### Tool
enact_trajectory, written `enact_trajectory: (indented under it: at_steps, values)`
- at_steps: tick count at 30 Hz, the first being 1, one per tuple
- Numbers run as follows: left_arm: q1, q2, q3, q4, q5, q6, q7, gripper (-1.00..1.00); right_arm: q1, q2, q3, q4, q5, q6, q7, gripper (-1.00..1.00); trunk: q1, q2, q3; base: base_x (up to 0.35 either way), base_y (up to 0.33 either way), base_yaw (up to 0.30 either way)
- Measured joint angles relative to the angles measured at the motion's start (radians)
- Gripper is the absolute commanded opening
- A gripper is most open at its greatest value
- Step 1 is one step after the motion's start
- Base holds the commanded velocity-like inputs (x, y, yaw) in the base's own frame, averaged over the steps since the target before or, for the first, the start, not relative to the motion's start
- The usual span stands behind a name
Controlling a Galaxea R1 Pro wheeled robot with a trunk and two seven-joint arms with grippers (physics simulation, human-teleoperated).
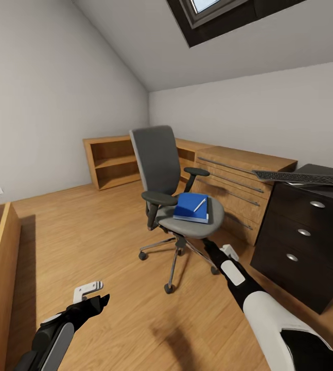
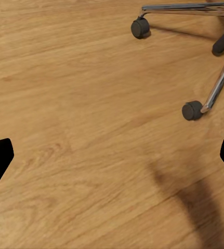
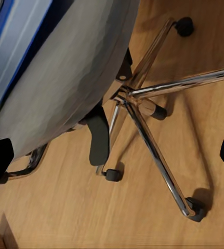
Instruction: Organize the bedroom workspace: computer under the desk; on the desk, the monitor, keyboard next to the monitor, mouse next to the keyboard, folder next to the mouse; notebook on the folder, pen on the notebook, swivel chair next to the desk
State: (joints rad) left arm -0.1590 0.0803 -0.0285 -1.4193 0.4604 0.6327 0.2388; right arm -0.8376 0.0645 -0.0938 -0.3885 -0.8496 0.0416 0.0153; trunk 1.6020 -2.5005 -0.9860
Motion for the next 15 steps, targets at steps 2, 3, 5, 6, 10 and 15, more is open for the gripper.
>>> enact_trajectory:
  at_steps: [2, 3, 5, 6, 10, 15]
  values:
    - [0.000, 0.000, 0.000, 0.000, 0.000, 0.000, 0.000, 1.00, 0.000, 0.001, 0.002, 0.000, 0.000, 0.000, 0.000, 1.00, 0.000, 0.000, 0.000, 0.000, 0.000, 0.000]
    - [0.000, 0.000, 0.000, 0.000, 0.000, 0.000, 0.000, 1.00, 0.000, 0.002, 0.002, 0.000, 0.000, 0.000, 0.000, 1.00, 0.000, 0.000, 0.000, 0.000, 0.000, 0.000]
    - [0.000, -0.001, 0.000, 0.000, 0.000, 0.000, 0.000, 1.00, 0.000, 0.003, 0.006, 0.000, 0.000, 0.000, 0.000, 1.00, 0.000, 0.000, 0.000, 0.000, 0.000, 0.000]
    - [0.000, -0.001, 0.000, 0.000, 0.000, 0.000, 0.000, 1.00, 0.000, 0.004, 0.009, 0.000, 0.000, 0.000, 0.000, 1.00, 0.000, 0.000, 0.000, 0.000, 0.000, 0.000]
    - [0.000, -0.001, -0.001, 0.000, 0.000, 0.000, 0.000, 1.00, 0.000, 0.020, 0.046, 0.000, 0.001, 0.000, 0.000, 1.00, 0.000, 0.000, 0.000, 0.000, 0.000, 0.000]
    - [0.000, -0.001, -0.001, 0.000, 0.000, 0.000, 0.000, 1.00, 0.002, 0.034, 0.097, -0.001, 0.003, 0.002, 0.001, 1.00, 0.000, 0.000, 0.000, 0.000, 0.000, 0.000]
